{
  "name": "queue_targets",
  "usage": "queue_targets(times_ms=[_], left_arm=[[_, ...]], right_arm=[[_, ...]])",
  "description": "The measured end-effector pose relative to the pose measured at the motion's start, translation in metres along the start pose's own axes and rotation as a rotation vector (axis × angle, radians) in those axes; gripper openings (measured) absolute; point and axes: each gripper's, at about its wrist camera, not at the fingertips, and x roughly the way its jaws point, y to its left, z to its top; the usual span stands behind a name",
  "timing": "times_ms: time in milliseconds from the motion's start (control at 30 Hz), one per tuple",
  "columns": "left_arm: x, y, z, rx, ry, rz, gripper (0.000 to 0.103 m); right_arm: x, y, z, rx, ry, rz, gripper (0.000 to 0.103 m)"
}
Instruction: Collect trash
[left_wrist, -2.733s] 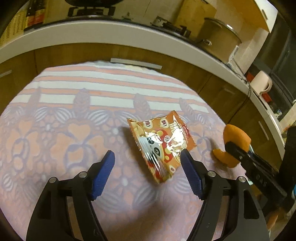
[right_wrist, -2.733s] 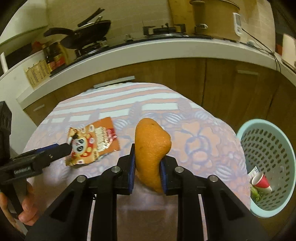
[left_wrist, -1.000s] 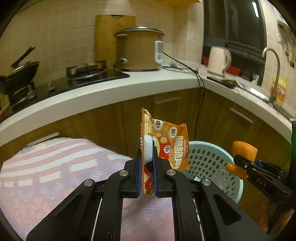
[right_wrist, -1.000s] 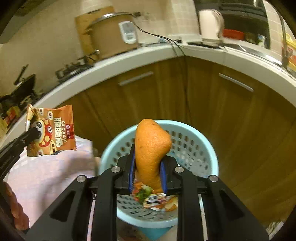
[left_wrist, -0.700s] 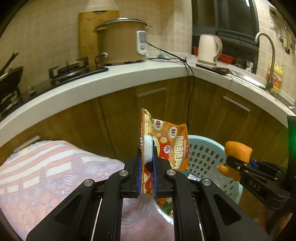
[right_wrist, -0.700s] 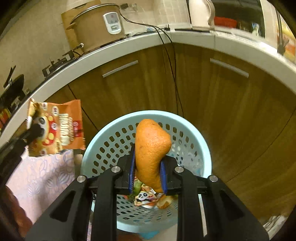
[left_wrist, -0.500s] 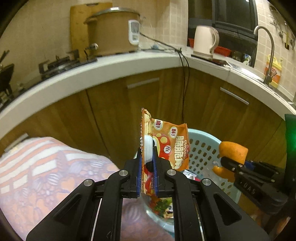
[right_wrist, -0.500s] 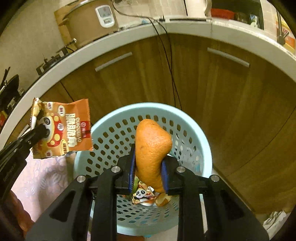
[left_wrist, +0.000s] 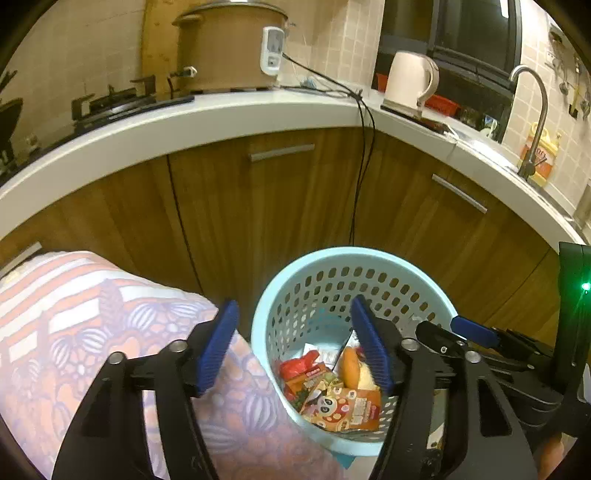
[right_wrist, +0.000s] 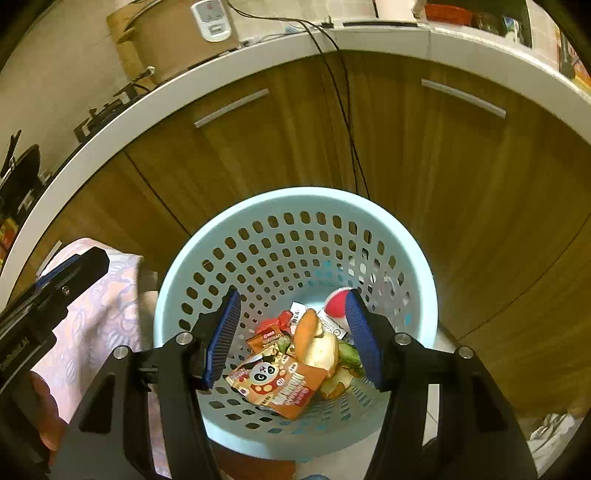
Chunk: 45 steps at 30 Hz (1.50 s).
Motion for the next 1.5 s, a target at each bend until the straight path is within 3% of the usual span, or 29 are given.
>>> queue_targets(times_ms=[367, 600, 767, 933, 1033, 1200, 1333, 1500], left_arm=[[-0.069, 0.022, -0.013, -0.052, -0.099, 0.031, 0.084], [-0.112, 0.037, -0.037, -0.041, -0.173, 0.132, 0.090], [-0.129, 0.048, -0.053, -0.086, -0.217, 0.183, 0.090], [-0.139, 0.052, -0.068, -0.060, -0.271, 0.231, 0.093], [-0.133, 0.054, -0.074, -0.041, -0.271, 0.318, 0.093], [-0.130, 0.054, -0.074, -0.010, -0.249, 0.320, 0.093], [-0.133, 0.056, -0.075, -0.020, -0.248, 0.309, 0.093], [-0.137, 0.055, -0.075, -0.021, -0.263, 0.300, 0.095]], right_arm=[[-0.056, 0.050, -0.012, -0.089, -0.124, 0.010, 0.060], [-0.091, 0.077, -0.023, -0.107, -0.246, -0.013, 0.063], [-0.114, 0.084, -0.032, -0.073, -0.305, -0.005, 0.066], [-0.129, 0.093, -0.042, -0.074, -0.347, -0.040, 0.075], [-0.129, 0.098, -0.048, -0.083, -0.344, -0.007, 0.076], [-0.131, 0.103, -0.055, -0.072, -0.347, -0.005, 0.076], [-0.134, 0.106, -0.064, -0.097, -0.358, -0.040, 0.081], [-0.136, 0.112, -0.068, -0.141, -0.366, -0.082, 0.082]])
